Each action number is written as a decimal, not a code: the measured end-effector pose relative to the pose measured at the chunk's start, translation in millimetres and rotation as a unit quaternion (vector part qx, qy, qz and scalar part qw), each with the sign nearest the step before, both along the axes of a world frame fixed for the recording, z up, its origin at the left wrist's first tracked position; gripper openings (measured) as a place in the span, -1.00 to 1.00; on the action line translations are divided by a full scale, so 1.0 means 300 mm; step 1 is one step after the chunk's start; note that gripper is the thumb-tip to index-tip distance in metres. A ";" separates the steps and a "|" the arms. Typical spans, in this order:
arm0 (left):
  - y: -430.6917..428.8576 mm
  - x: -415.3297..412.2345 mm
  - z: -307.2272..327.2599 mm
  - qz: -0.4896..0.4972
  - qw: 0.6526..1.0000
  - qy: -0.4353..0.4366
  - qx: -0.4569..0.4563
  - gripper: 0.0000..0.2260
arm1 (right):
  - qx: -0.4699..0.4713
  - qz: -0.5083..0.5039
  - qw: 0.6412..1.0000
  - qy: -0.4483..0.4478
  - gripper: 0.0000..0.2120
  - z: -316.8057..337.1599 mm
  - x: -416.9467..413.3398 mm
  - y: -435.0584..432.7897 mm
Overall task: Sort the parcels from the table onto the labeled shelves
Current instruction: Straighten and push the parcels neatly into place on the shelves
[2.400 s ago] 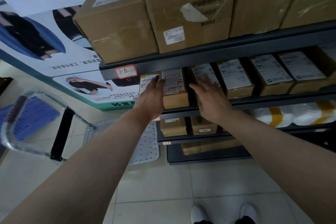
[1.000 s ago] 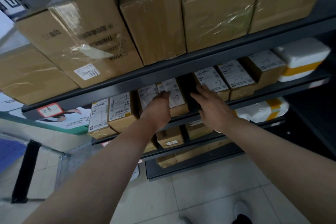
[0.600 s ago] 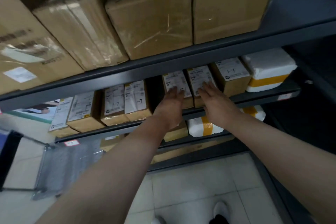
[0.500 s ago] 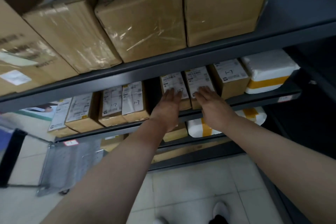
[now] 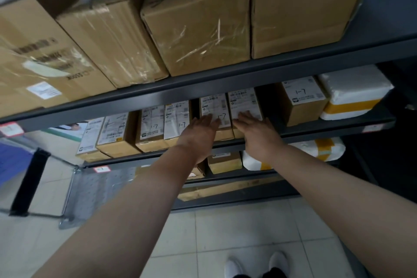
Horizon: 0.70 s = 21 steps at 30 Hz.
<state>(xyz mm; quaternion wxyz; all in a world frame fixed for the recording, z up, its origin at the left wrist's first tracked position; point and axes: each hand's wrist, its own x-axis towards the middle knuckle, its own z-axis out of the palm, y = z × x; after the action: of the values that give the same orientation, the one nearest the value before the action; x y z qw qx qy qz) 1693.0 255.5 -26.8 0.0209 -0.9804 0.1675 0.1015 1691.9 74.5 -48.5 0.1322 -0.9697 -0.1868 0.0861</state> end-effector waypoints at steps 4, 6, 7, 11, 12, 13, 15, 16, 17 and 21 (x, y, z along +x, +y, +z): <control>0.070 -0.001 0.000 -0.010 1.000 0.016 -0.002 -0.28 | 0.011 0.007 1.000 -0.018 -0.31 -0.017 -0.013 0.045; 0.088 -0.001 -0.002 -0.015 1.000 0.017 -0.011 -0.28 | 0.012 0.002 1.000 -0.029 -0.32 -0.022 -0.021 0.066; 0.091 -0.003 -0.004 -0.015 1.000 0.016 -0.018 -0.28 | 0.011 0.001 0.999 -0.032 -0.32 -0.022 -0.024 0.072; 0.086 -0.019 -0.008 -0.010 0.999 0.016 -0.042 -0.29 | 0.035 -0.011 0.998 -0.042 -0.30 -0.015 -0.044 0.057; 0.082 -0.021 -0.006 -0.013 0.999 0.013 -0.045 -0.29 | 0.044 -0.017 0.997 -0.053 -0.29 -0.012 -0.054 0.043; 0.076 -0.022 -0.003 -0.015 0.999 0.007 -0.050 -0.30 | 0.052 -0.023 0.996 -0.069 -0.29 -0.010 -0.065 0.024; 0.047 -0.017 0.007 -0.023 0.998 -0.008 -0.063 -0.31 | 0.059 -0.035 0.991 -0.113 -0.30 -0.006 -0.091 -0.027; 0.023 -0.013 0.014 -0.027 0.997 -0.013 -0.071 -0.32 | 0.056 -0.043 0.989 -0.132 -0.31 -0.003 -0.103 -0.058; -0.008 -0.009 0.022 -0.030 0.996 -0.014 -0.078 -0.33 | 0.053 -0.054 0.986 -0.146 -0.31 0.004 -0.112 -0.091; -0.173 0.004 0.046 -0.057 0.994 -0.006 -0.092 -0.33 | 0.026 -0.103 0.983 -0.152 -0.31 0.036 -0.131 -0.250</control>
<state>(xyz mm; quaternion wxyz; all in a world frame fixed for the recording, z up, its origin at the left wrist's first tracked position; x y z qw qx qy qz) 1694.1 203.8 -12.9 -0.0629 -0.9675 0.2318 0.0784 1652.5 -0.5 -37.9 0.1360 -0.9816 -0.1064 -0.0811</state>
